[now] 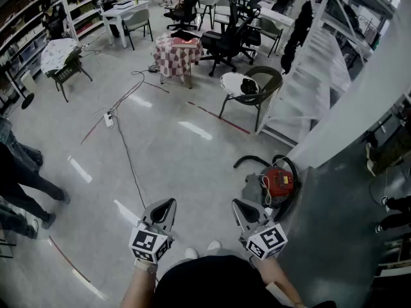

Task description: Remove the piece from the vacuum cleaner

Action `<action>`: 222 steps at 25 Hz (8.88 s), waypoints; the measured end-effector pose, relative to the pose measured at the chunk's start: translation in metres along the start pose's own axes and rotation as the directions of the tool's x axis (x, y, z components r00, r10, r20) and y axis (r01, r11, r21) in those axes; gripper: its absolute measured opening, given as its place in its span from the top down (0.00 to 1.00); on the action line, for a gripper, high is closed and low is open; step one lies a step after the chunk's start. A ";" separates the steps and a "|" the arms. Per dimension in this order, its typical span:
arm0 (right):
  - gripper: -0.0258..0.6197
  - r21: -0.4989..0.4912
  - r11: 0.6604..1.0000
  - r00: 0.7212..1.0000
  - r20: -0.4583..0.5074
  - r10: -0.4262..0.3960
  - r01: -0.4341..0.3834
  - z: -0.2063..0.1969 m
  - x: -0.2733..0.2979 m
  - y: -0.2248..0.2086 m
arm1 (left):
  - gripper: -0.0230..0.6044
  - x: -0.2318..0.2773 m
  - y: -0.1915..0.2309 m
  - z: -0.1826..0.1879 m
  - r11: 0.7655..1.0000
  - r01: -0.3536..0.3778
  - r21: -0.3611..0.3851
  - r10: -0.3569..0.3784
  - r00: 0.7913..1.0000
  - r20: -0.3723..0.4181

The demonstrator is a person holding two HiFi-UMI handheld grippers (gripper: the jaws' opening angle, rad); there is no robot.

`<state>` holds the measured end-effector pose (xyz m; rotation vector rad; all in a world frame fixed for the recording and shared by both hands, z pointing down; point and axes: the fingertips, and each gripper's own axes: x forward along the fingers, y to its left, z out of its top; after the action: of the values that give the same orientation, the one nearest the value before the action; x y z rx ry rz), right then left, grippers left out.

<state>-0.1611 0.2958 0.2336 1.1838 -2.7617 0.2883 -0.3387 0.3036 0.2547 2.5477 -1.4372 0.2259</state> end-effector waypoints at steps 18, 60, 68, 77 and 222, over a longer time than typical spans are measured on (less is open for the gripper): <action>0.92 0.115 0.993 0.998 0.044 0.033 -0.038 -0.010 -0.020 -0.078 | 0.94 0.070 -0.054 0.006 0.999 -0.034 0.015 0.035 0.998 -0.049; 0.92 0.134 0.983 0.992 -0.042 -0.119 0.124 0.021 0.342 -0.193 | 0.93 0.298 0.280 0.042 0.988 0.148 0.031 -0.145 0.985 -0.090; 0.92 0.177 0.956 0.972 -0.024 -0.233 0.233 0.022 0.318 -0.284 | 0.93 0.401 0.242 0.058 0.963 0.257 0.080 -0.246 0.961 -0.128; 0.92 0.268 0.824 0.859 -0.033 -0.511 0.500 -0.001 0.227 -0.363 | 0.93 0.500 0.138 0.067 0.836 0.526 0.158 -0.493 0.845 -0.206; 0.86 0.162 0.405 0.363 -0.792 -0.491 0.900 -0.717 -0.024 -0.489 | 0.88 0.633 -0.257 -0.675 -0.203 0.979 0.023 -0.228 -0.024 -0.973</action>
<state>0.2375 0.1416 0.9895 1.8797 -1.2716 1.2198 0.1858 0.0814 1.0284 2.5735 1.2207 1.8809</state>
